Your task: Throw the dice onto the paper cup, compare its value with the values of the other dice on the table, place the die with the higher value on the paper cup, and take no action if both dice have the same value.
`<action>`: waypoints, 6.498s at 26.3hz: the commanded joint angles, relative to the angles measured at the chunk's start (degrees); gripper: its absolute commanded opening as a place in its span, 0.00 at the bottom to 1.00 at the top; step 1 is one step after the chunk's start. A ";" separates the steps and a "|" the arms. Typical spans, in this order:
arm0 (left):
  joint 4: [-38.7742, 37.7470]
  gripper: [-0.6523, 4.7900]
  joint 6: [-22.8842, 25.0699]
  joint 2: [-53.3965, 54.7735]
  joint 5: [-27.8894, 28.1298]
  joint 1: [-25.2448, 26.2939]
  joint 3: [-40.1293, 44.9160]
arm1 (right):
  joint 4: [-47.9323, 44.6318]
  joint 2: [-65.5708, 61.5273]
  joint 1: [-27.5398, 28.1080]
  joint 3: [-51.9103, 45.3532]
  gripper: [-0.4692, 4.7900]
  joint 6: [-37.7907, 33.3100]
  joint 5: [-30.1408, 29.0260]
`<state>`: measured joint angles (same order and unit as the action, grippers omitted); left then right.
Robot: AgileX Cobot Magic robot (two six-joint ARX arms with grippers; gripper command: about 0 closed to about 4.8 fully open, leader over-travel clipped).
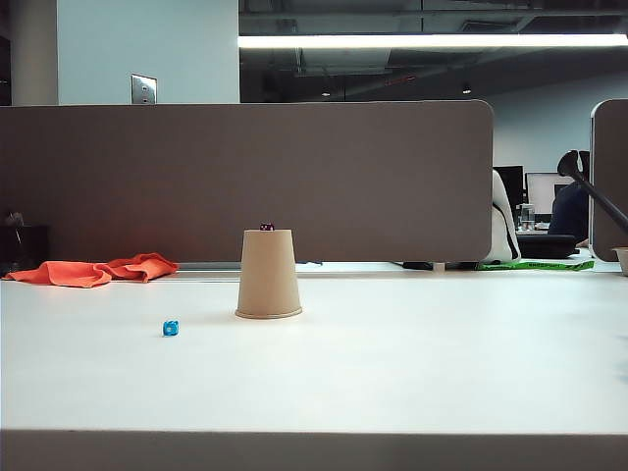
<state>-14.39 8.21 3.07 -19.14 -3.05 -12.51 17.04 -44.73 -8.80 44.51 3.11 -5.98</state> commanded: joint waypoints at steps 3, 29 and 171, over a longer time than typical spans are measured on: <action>-0.52 0.11 2.38 3.76 -2.19 0.04 -2.16 | -0.92 -9.77 -6.16 7.67 0.09 0.20 0.07; -1.86 0.11 6.80 12.20 -8.15 0.04 -3.74 | 1.88 -58.75 -28.26 50.23 0.09 0.13 13.38; -1.38 0.11 6.36 12.13 -8.11 0.04 -3.74 | 10.19 -74.36 -20.04 50.90 0.18 -1.86 14.88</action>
<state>-16.56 14.57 15.16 -26.98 -3.05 -15.97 27.73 -119.26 -28.67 95.29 1.34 8.97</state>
